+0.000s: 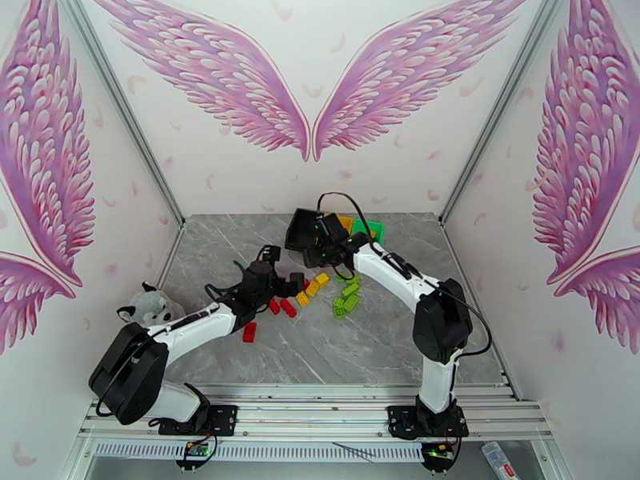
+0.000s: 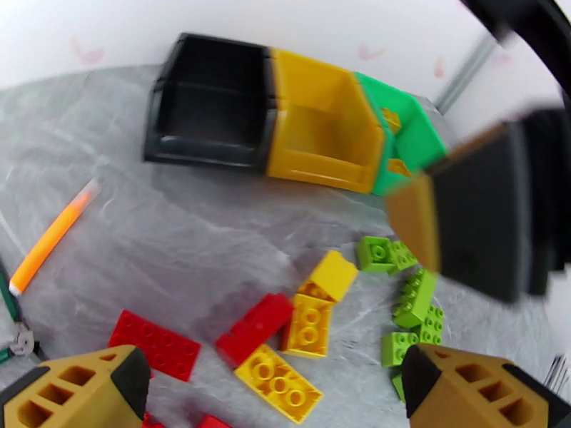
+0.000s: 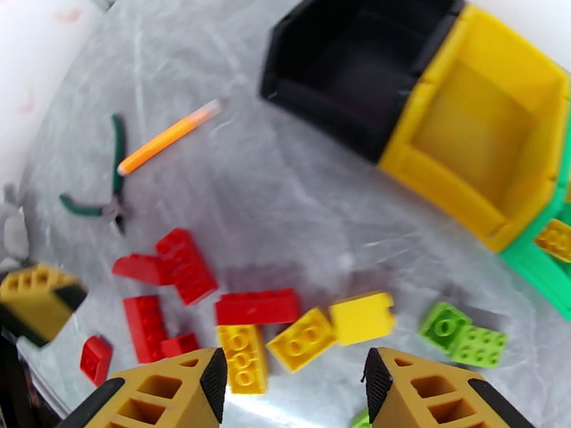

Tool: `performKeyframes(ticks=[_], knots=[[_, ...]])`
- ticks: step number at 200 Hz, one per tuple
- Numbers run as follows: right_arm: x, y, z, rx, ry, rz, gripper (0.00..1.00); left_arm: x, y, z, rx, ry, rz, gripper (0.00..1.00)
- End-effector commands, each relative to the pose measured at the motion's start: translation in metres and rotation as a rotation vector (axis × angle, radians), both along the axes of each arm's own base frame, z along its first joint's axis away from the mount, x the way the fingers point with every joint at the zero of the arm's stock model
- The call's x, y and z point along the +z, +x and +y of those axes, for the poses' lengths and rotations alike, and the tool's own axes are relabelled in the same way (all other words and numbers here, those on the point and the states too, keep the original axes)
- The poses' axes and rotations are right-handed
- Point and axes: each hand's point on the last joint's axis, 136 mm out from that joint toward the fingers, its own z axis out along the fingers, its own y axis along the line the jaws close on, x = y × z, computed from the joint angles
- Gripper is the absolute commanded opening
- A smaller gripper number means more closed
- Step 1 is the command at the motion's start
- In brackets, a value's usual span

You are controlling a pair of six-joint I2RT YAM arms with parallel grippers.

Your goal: Sort the legos into containers by color

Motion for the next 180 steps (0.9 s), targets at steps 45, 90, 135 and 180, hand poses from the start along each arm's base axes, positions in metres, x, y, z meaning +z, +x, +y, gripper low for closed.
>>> performKeyframes(ticks=[45, 90, 135, 180], knots=[[-0.078, -0.041, 0.011, 0.052, -0.017, 0.169, 0.56, -0.032, 0.011, 0.042, 0.127, -0.308, 0.153, 0.99], [-0.094, -0.047, 0.023, 0.085, -0.043, 0.192, 0.53, -0.028, 0.012, 0.048, 0.134, -0.319, 0.14, 0.99], [-0.107, -0.054, 0.036, 0.126, -0.067, 0.218, 0.48, -0.021, 0.01, 0.052, 0.143, -0.3, 0.117, 0.99], [-0.119, -0.055, 0.039, 0.133, -0.103, 0.235, 0.49, -0.018, 0.009, 0.052, 0.139, -0.297, 0.11, 0.99]])
